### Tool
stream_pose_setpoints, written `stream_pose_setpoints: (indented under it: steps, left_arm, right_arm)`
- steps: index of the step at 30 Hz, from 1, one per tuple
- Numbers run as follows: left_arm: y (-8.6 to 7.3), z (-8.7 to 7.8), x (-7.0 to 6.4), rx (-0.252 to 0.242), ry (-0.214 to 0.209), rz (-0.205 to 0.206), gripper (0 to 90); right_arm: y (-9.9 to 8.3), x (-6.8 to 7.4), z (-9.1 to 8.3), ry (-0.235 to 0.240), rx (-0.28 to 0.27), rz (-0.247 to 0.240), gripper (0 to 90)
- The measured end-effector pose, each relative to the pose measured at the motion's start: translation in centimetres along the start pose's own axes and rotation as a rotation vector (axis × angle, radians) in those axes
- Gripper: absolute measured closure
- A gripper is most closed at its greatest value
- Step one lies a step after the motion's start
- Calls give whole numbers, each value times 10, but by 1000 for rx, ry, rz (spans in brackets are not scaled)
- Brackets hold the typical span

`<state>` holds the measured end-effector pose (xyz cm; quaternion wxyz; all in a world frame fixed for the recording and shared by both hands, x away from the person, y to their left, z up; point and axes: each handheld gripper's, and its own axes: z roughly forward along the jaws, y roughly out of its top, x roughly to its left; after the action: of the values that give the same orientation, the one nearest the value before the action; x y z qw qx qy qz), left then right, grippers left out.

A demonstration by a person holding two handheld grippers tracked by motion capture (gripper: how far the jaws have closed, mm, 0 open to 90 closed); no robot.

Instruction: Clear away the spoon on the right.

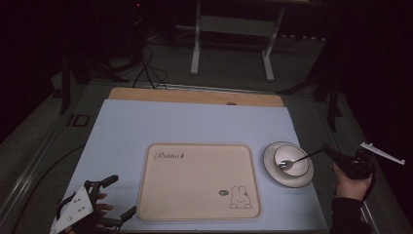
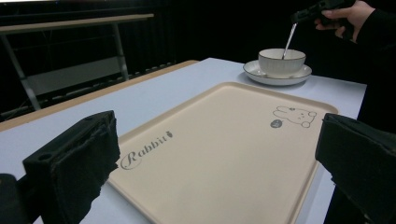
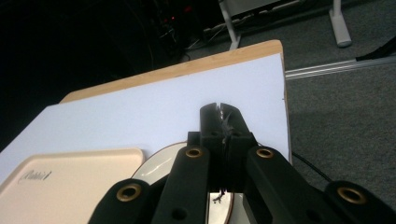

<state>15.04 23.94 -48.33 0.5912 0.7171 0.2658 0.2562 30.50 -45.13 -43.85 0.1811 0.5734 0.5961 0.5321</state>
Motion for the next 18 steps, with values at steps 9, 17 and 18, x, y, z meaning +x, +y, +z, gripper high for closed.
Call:
stream_pose_setpoints:
  steps: [9, 17, 18]
  left_arm:
    - [0, 0, 1, -2, 0, -2, 0]
    - [0, -1, 1, -7, -2, -4, 0]
    - [0, -1, 1, -8, -3, -4, 0]
  right_arm:
    - [11, 13, 2, 23, 25, -70, 900]
    - [26, 27, -1, 23, 54, -155, 900]
    - [28, 29, -2, 23, 59, -166, 899]
